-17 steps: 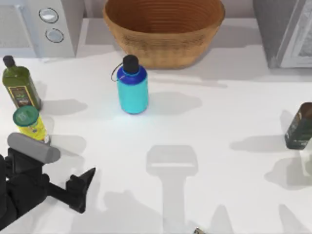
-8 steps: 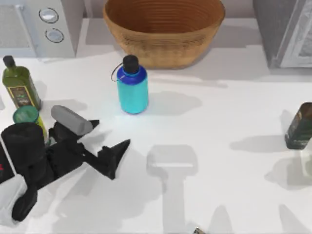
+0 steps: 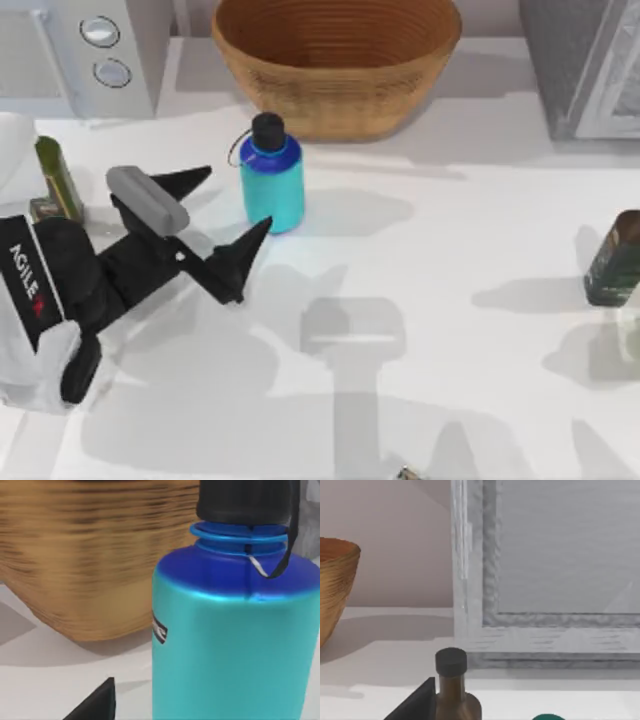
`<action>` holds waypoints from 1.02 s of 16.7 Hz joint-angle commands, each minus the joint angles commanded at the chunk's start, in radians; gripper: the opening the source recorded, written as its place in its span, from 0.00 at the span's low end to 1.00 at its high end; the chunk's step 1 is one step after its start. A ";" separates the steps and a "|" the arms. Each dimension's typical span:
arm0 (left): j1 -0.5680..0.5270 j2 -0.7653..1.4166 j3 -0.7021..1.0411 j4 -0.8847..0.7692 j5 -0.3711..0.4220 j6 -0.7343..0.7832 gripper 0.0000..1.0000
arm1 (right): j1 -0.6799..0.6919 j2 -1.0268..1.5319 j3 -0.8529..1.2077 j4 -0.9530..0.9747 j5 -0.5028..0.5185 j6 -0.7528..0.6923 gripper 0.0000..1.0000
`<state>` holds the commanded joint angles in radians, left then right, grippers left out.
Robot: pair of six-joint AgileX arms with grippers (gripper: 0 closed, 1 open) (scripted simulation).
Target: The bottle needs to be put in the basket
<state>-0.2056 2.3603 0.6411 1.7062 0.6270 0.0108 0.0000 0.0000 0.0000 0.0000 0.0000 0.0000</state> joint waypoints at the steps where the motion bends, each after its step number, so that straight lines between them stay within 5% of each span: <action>1: 0.002 0.003 0.005 0.006 0.002 0.001 1.00 | 0.000 0.000 0.000 0.000 0.000 0.000 1.00; 9: -0.052 0.003 0.025 -0.016 -0.050 0.002 1.00 | 0.000 0.000 0.000 0.000 0.000 0.000 1.00; 17: -0.113 0.051 0.244 -0.184 -0.112 0.000 1.00 | 0.000 0.000 0.000 0.000 0.000 0.000 1.00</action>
<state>-0.3190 2.4108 0.8848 1.5226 0.5146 0.0104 0.0000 0.0000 0.0000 0.0000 0.0000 0.0000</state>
